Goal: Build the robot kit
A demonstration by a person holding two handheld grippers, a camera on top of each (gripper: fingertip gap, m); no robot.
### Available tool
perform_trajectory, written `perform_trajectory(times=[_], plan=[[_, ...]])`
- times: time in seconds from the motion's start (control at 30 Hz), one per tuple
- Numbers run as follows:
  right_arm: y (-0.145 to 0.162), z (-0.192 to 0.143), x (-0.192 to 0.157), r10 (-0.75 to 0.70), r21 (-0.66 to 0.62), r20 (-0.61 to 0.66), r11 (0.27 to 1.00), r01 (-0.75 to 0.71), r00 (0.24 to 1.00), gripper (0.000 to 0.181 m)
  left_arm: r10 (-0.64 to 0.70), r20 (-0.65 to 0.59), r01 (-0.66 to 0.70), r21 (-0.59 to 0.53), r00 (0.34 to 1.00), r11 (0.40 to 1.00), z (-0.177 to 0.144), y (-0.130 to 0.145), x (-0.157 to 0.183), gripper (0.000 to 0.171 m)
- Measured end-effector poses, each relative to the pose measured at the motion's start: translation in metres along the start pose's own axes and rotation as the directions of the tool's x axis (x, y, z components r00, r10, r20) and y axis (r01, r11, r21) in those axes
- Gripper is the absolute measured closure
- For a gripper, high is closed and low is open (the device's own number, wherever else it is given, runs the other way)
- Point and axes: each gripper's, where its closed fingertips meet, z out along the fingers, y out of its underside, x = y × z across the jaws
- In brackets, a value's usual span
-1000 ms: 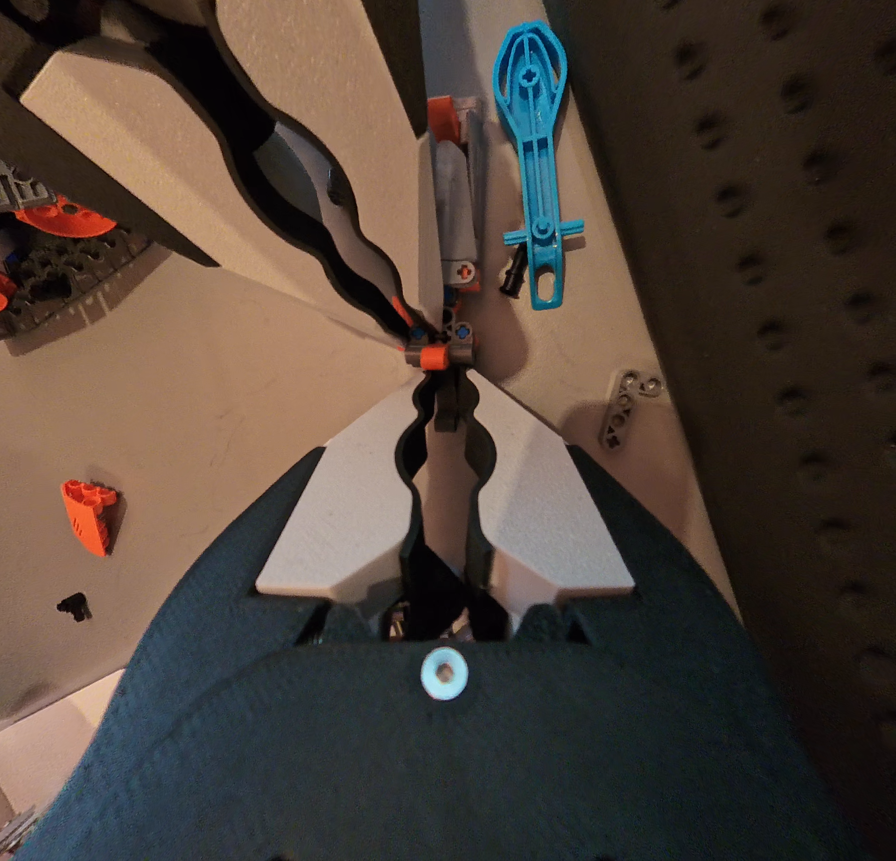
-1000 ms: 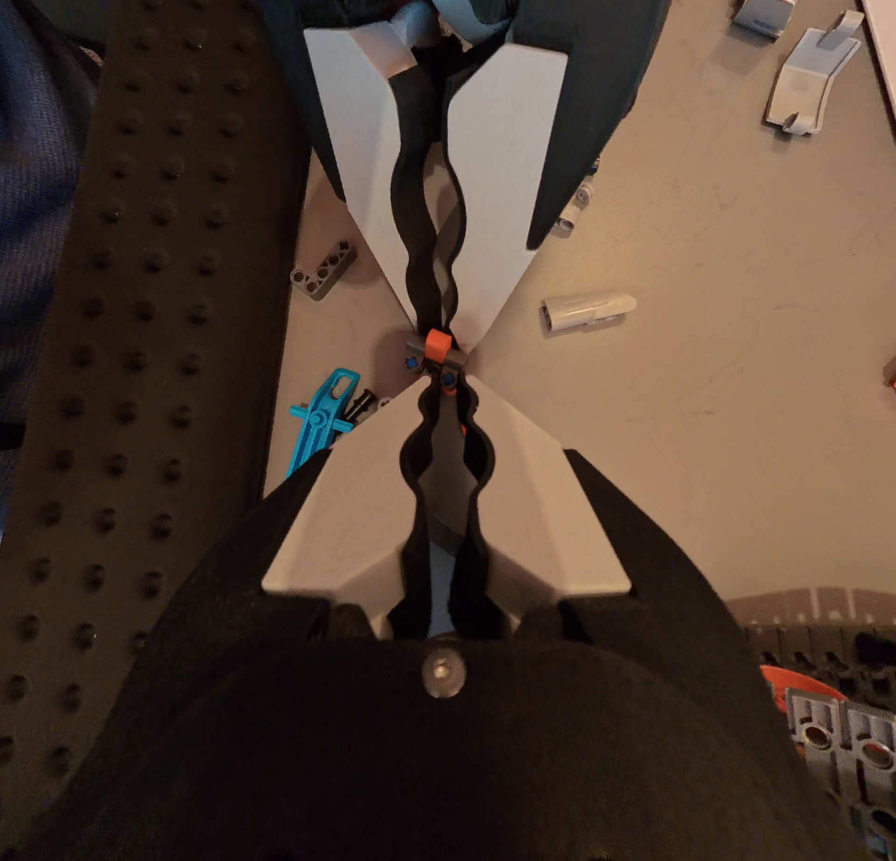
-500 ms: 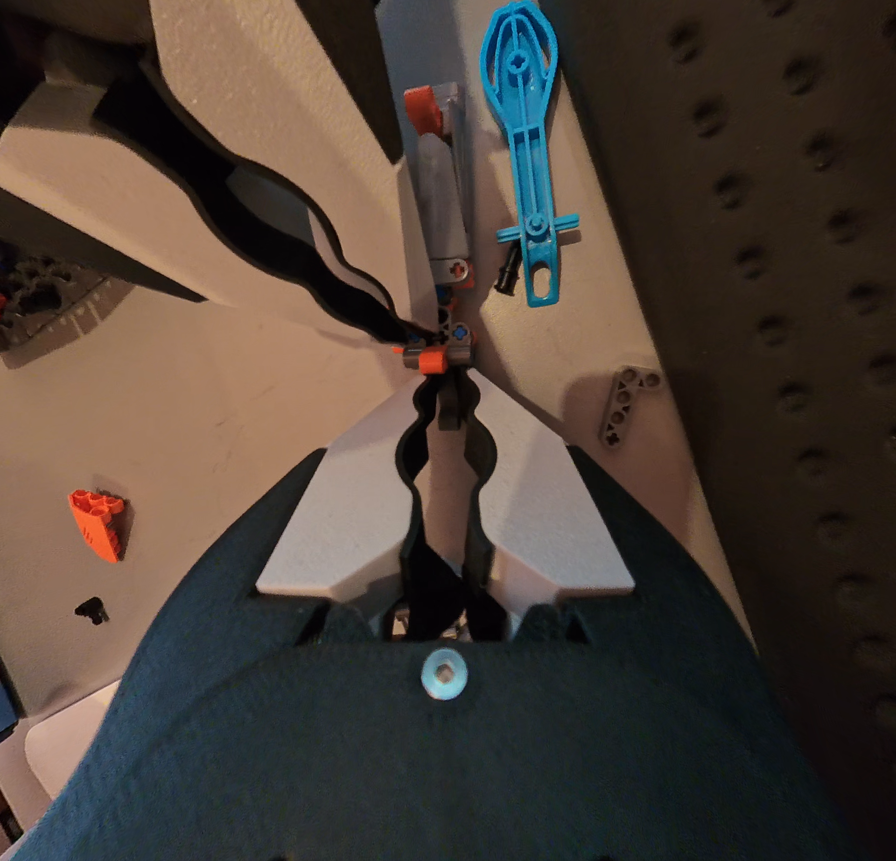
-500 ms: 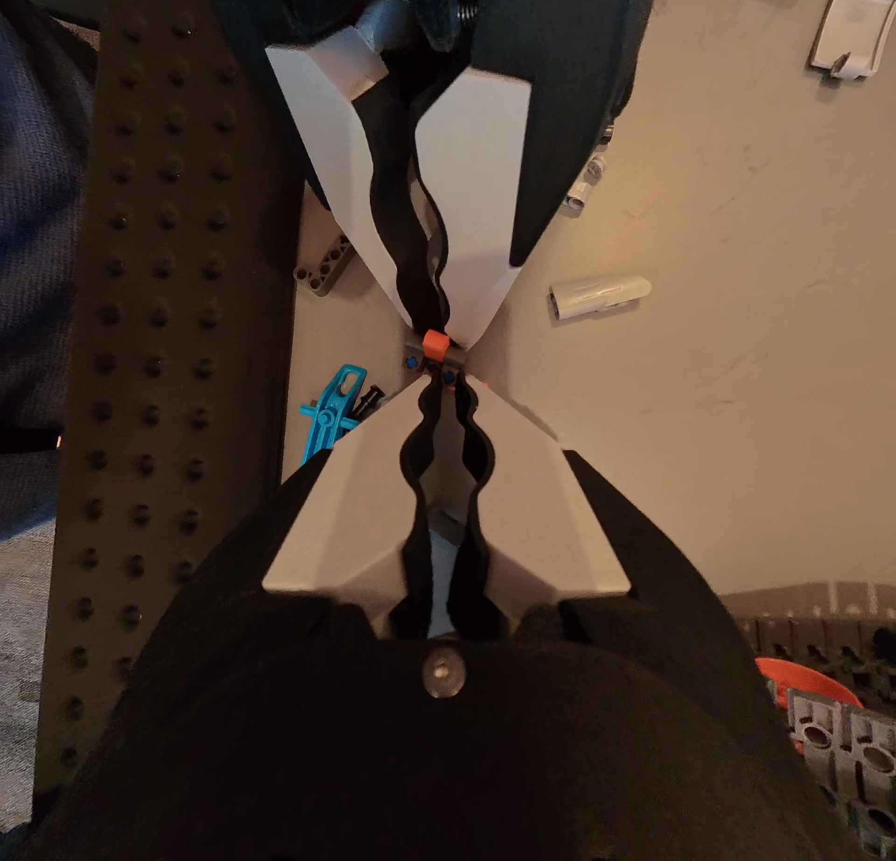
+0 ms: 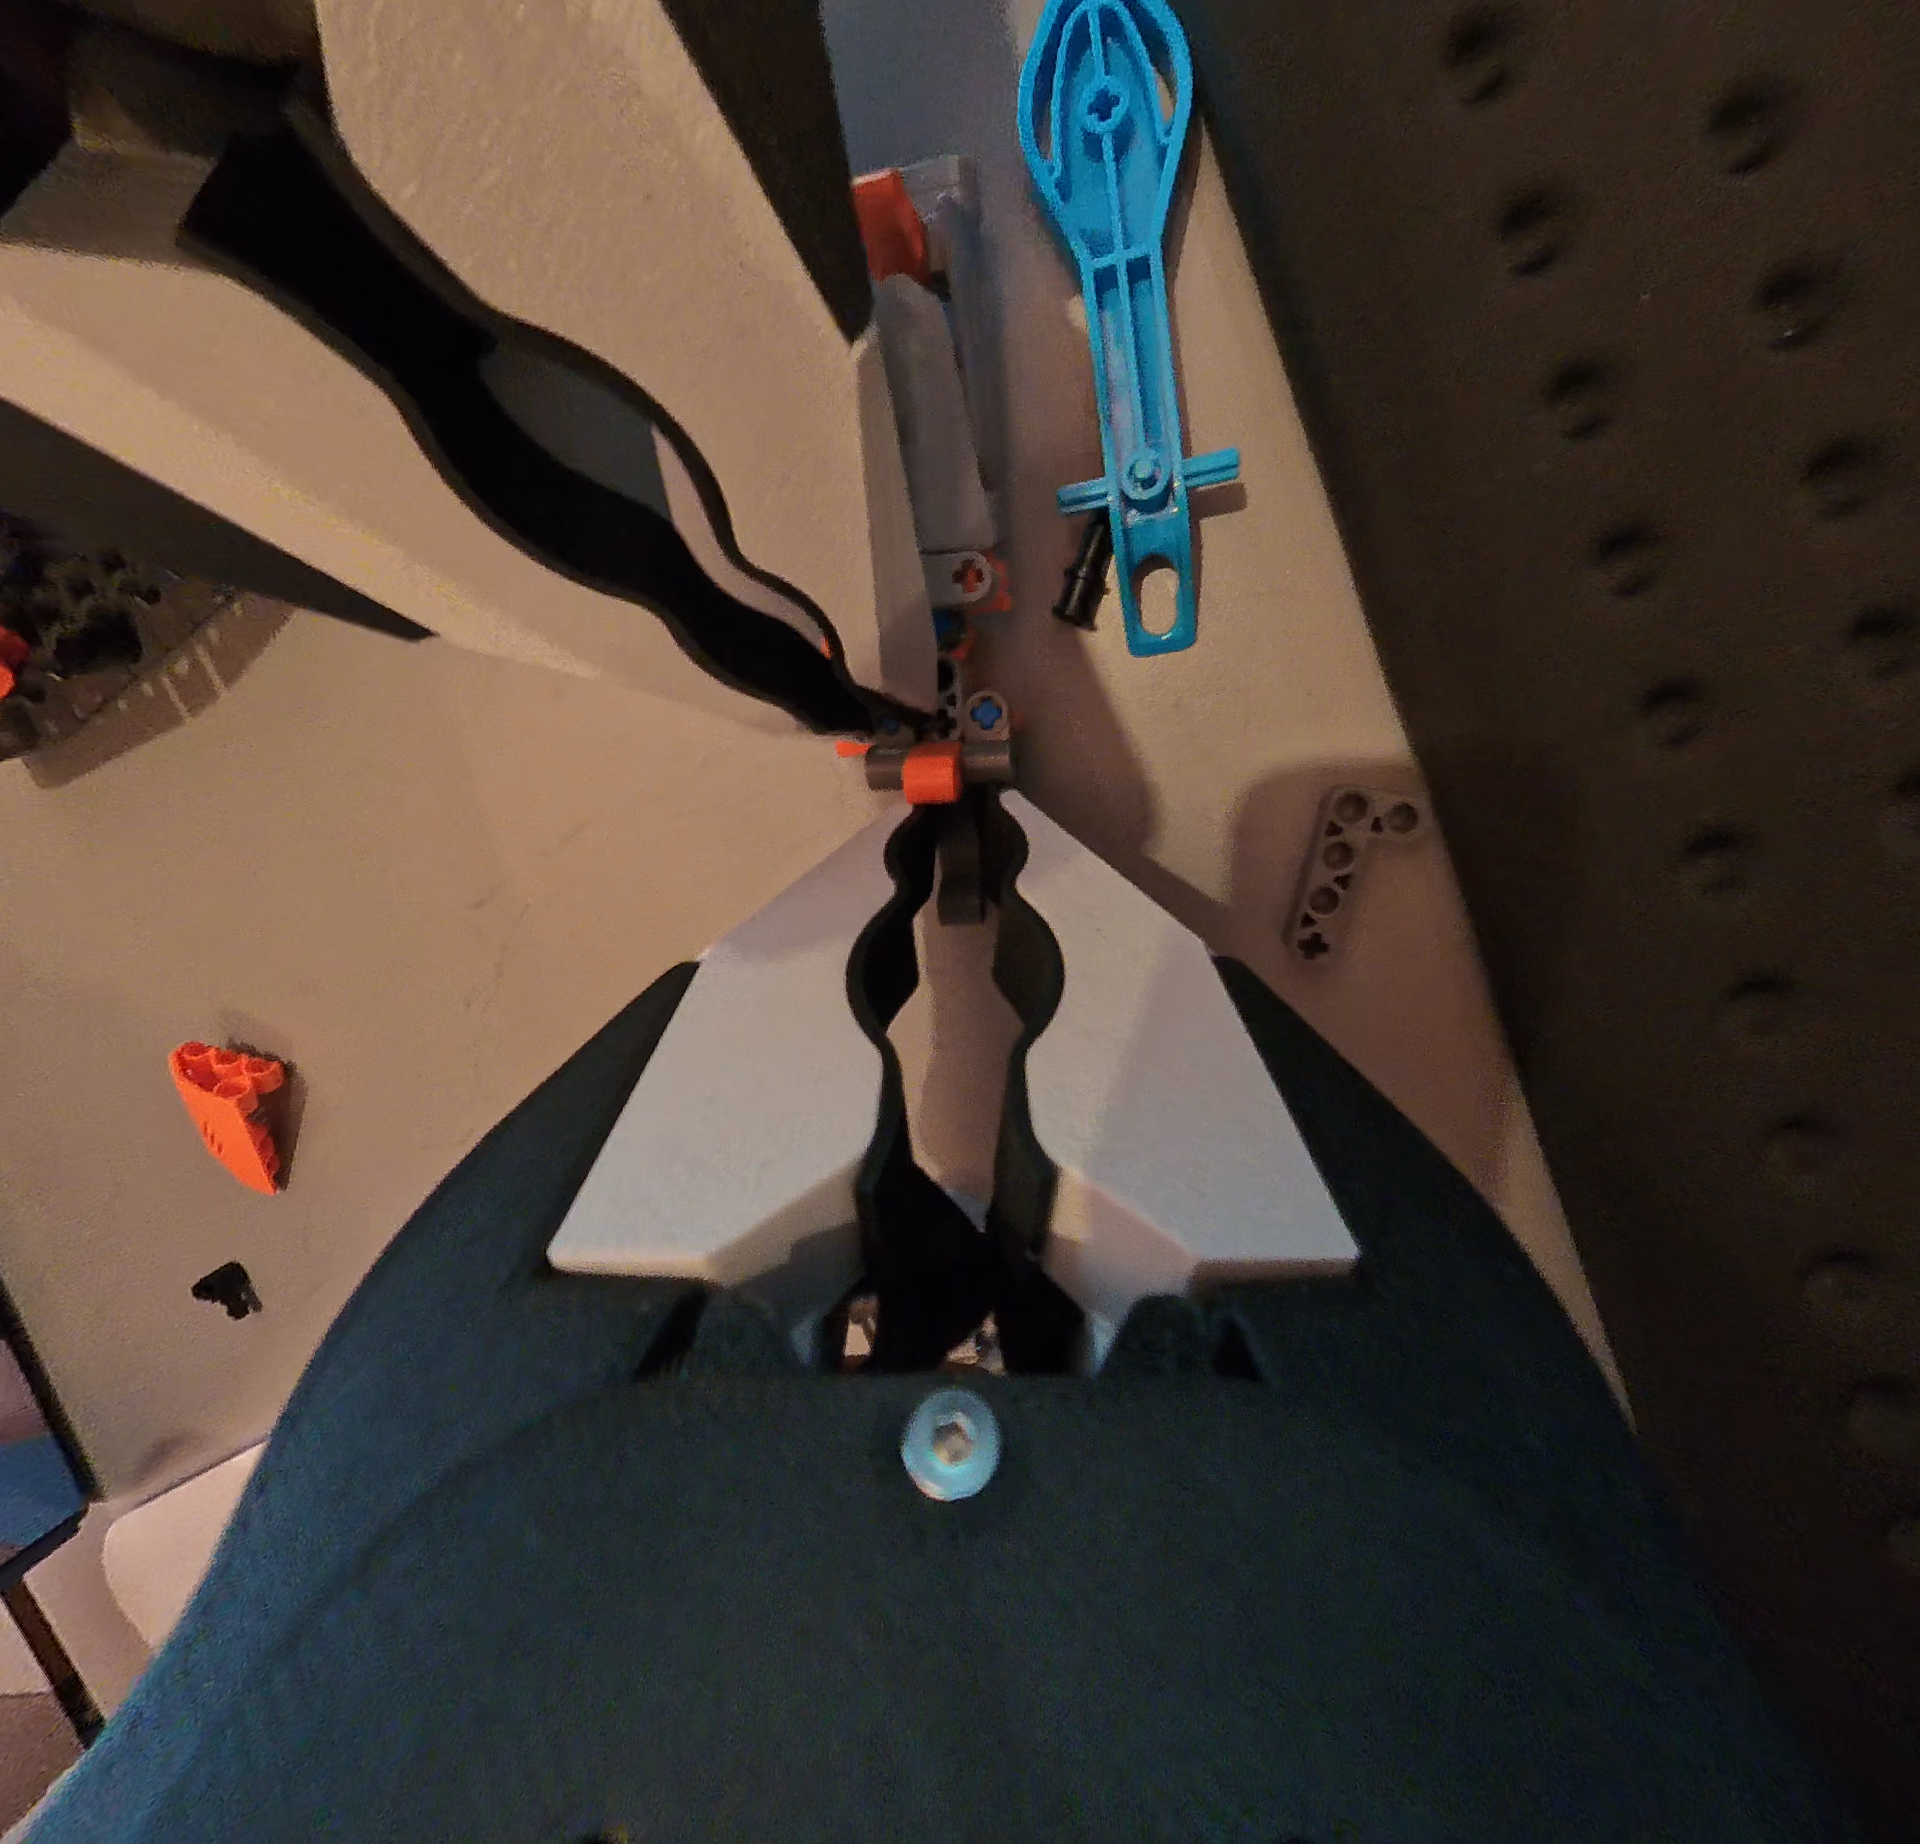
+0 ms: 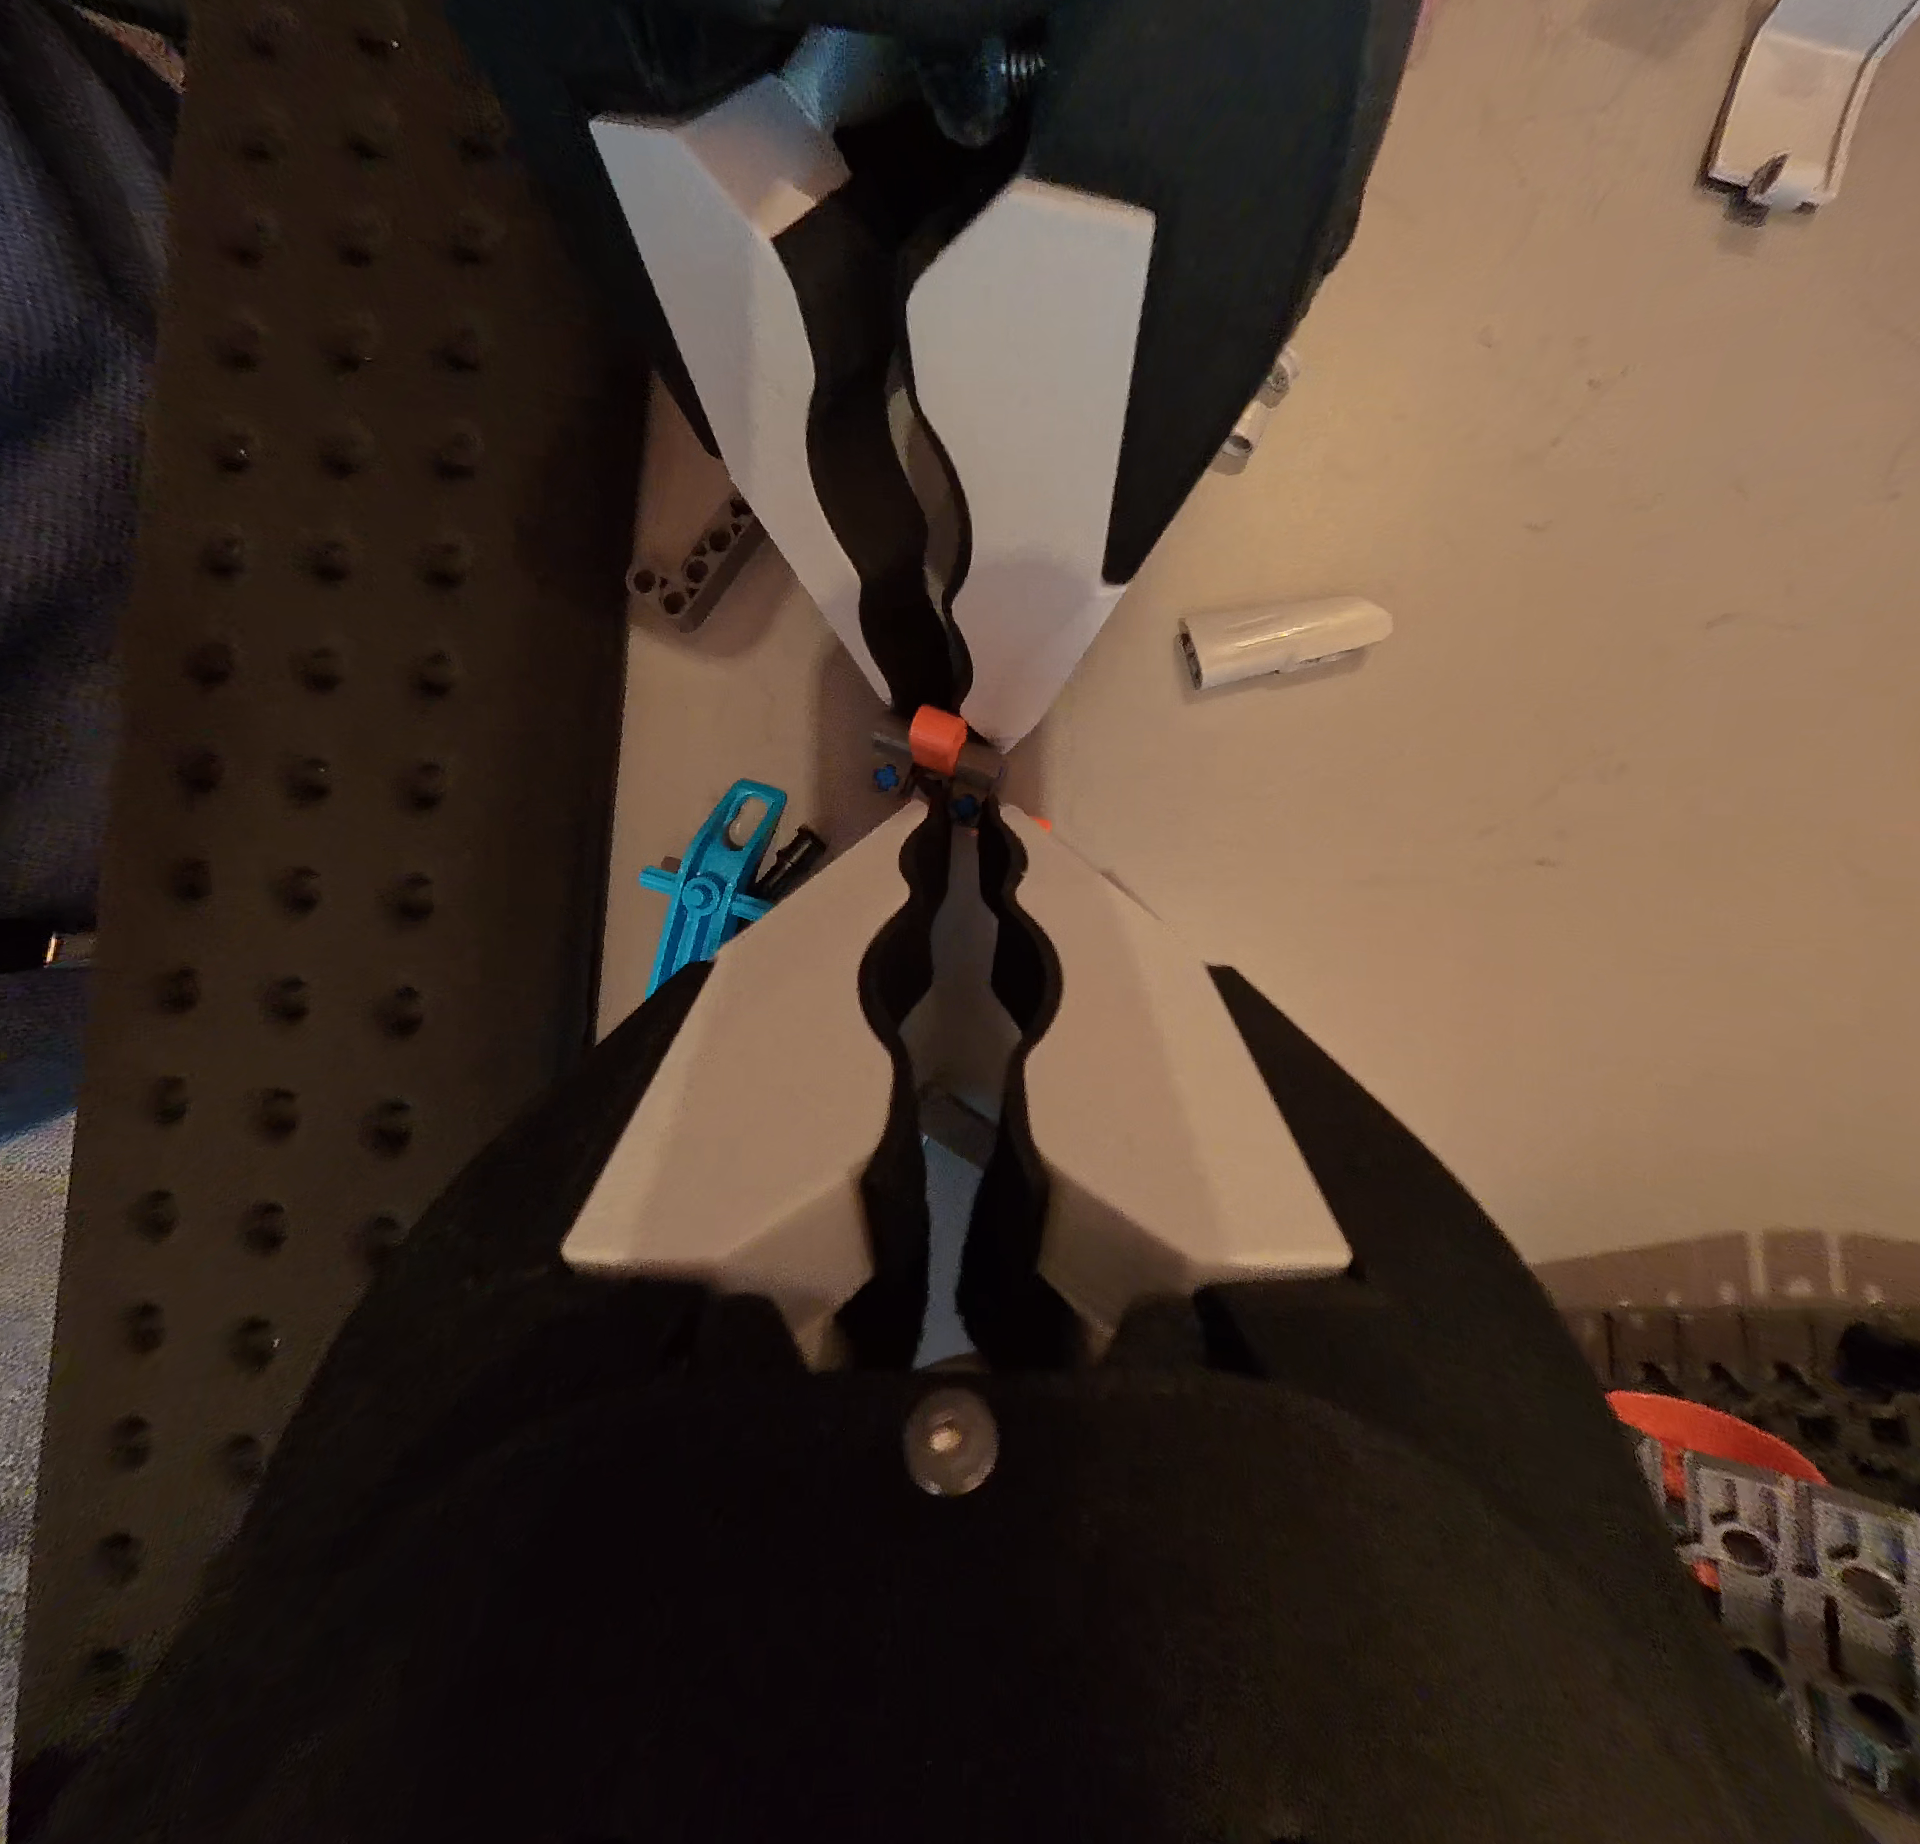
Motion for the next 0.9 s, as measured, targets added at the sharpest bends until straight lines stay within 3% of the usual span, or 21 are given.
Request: perform_trajectory(times=[0.13,0.33,0.6,0.67,0.9], plan=[[0.000,0.000,0.000,0.017,0.009,-0.003,1.000,-0.017,1.000,0.178,0.008,0.002,-0.008,-0.025,1.000,1.000,0.000,0.001,0.000,0.166],[0.001,0.000,-0.001,0.113,0.009,0.122,0.993,-0.115,0.986,0.177,-0.042,-0.060,0.042,0.000,0.997,0.999,0.001,0.000,0.001,0.166],[0.000,-0.006,0.000,0.098,0.074,0.068,0.992,-0.103,0.993,0.176,-0.054,-0.073,0.056,0.027,0.996,0.998,0.003,-0.003,0.000,0.165],[-0.009,-0.017,0.002,0.101,0.140,0.060,0.984,-0.108,0.993,0.181,-0.051,-0.076,0.053,0.024,0.996,0.998,0.003,-0.004,0.000,0.165],[0.004,-0.007,0.001,0.082,0.059,0.036,0.995,-0.084,0.996,0.181,-0.061,-0.082,0.063,0.024,0.995,0.998,0.005,-0.006,0.000,0.165]])
